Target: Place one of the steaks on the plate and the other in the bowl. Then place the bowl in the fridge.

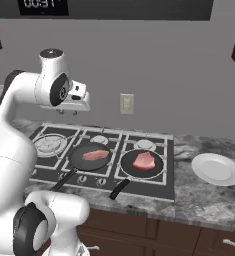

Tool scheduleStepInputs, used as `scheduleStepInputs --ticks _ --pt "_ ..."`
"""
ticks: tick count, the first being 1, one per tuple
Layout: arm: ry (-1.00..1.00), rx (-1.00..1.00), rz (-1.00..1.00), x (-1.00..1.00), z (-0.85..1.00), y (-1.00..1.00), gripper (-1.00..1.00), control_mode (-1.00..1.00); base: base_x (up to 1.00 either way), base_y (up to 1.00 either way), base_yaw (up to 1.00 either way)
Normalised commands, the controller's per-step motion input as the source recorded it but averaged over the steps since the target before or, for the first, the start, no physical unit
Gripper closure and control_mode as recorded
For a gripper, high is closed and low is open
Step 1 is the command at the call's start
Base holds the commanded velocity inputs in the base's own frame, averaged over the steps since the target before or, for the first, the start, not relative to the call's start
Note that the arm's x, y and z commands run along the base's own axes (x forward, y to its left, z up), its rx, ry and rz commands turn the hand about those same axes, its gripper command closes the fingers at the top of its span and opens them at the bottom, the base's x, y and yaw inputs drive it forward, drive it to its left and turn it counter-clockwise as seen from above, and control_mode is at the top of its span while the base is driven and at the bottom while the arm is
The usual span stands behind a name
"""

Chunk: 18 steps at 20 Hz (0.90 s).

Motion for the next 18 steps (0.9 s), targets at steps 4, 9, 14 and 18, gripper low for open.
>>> scheduleStepInputs --ticks 4,9,14,18 --pt "0.10 -0.01 -0.11 0.12 -0.30 -0.56 -1.00 -1.00 0.00 0.00 0.00" --pt "0.25 0.00 -0.27 0.25 -0.40 -0.99 -1.00 -1.00 0.00 0.00 0.00" --pt "0.19 0.00 -0.42 0.29 -0.70 -1.00 -1.00 -1.00 0.00 0.00 0.00" --pt "0.17 0.00 -0.56 0.28 -0.79 -0.94 -1.00 -1.00 0.00 0.00 0.00"
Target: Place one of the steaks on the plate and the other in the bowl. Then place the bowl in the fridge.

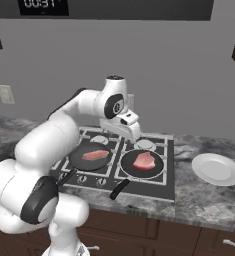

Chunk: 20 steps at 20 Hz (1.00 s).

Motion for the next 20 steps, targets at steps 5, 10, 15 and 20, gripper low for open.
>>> scheduleStepInputs --ticks 5,10,15,20 --pt "0.09 0.10 -0.49 0.13 -0.33 -0.77 -1.00 -1.00 0.00 0.00 0.00" --pt "0.01 0.08 -0.08 0.36 -0.51 -0.05 -1.00 -1.00 0.00 0.00 0.00" --pt "0.00 0.01 0.00 0.42 -0.48 -0.07 -1.00 -1.00 0.00 0.00 0.00" --pt "0.00 0.00 0.00 0.48 -0.51 -0.08 -1.00 -1.00 0.00 0.00 0.00"
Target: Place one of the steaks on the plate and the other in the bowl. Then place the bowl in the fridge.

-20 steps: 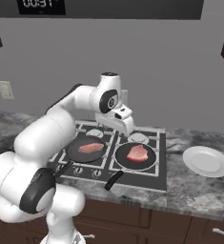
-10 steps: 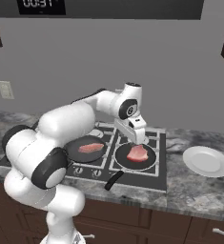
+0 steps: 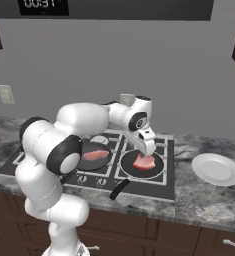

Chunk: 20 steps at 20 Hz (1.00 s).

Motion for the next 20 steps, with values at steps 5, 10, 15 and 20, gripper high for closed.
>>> scheduleStepInputs --ticks 5,10,15,20 --pt "0.00 0.00 0.00 0.23 -0.54 -0.12 -1.00 -1.00 0.00 0.00 0.00" --pt "0.00 0.00 0.00 -0.21 -0.15 -0.01 -1.00 -1.00 0.00 0.00 0.00" --pt "0.03 0.00 0.00 0.00 0.00 0.18 -1.00 -1.00 0.00 0.00 0.00" --pt "0.01 0.00 -0.09 -0.07 -0.24 0.06 -1.00 -1.00 0.00 0.00 0.00"
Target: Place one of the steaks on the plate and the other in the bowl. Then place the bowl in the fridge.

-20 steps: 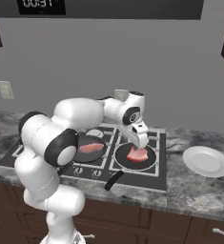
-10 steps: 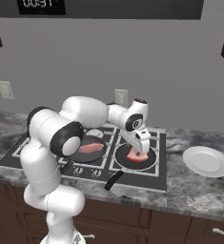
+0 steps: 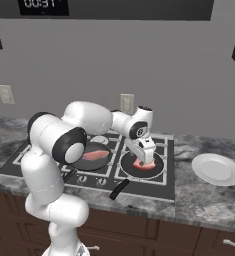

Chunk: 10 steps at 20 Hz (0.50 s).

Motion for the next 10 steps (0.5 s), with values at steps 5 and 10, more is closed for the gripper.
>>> scheduleStepInputs --ticks 5,10 --pt "0.01 0.00 -0.11 -0.13 -0.23 0.01 -1.00 -1.00 0.00 0.00 0.00" --pt "0.00 0.00 -0.04 0.01 -0.16 0.01 -1.00 -1.00 0.00 0.00 0.00"
